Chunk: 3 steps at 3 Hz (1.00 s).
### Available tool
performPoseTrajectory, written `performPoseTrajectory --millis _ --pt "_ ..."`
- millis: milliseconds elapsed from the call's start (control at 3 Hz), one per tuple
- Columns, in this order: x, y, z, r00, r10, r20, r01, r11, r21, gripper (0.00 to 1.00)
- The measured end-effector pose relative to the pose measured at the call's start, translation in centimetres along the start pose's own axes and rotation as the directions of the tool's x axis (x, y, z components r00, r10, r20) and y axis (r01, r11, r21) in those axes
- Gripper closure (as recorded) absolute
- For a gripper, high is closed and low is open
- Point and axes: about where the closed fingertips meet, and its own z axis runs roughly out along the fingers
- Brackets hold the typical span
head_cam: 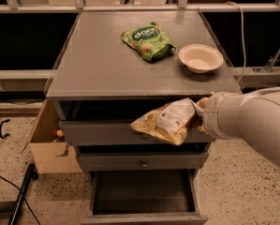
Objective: Place brown chip bag into bottom drawer
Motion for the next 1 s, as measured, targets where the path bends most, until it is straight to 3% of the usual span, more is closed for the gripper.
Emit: performPoseTrajectory --millis 333,1000 --pt "1.8 2.1 1.6 0.999 0.024 -0.030 -0.025 0.9990 -0.037 1.00" --pt "3.5 8.2 5.4 1.000 0.001 -0.028 -0.004 0.9945 -0.105 1.00"
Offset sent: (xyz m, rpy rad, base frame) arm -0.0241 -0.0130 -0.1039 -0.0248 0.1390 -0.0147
